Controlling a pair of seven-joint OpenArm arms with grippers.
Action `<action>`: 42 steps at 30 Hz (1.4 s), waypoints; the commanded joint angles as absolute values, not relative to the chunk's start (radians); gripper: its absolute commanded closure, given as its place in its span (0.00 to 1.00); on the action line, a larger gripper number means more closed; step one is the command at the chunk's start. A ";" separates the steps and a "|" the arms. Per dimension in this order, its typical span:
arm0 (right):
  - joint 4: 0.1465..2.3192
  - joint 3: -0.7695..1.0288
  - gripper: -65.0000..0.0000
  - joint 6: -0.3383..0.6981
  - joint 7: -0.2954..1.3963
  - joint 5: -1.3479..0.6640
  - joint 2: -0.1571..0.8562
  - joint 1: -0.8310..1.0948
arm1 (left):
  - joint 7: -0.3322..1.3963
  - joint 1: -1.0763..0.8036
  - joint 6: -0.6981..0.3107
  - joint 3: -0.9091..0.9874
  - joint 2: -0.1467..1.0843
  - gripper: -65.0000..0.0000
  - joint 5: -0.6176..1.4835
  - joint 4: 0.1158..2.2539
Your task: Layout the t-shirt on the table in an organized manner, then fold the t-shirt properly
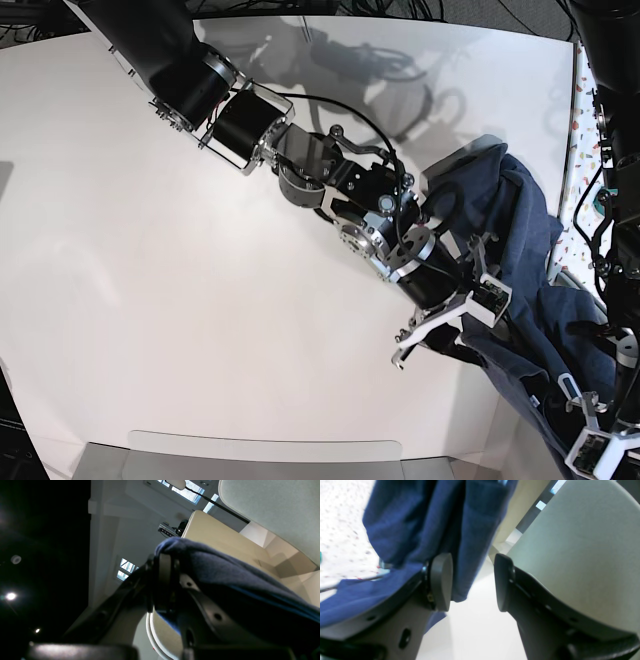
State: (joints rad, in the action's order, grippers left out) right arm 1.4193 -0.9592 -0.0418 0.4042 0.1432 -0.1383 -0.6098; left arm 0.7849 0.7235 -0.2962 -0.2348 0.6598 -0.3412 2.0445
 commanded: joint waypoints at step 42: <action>1.032 -0.886 1.00 0.067 0.150 -0.205 -0.157 -0.805 | 0.769 0.754 -0.277 -0.286 0.671 1.00 -0.481 2.052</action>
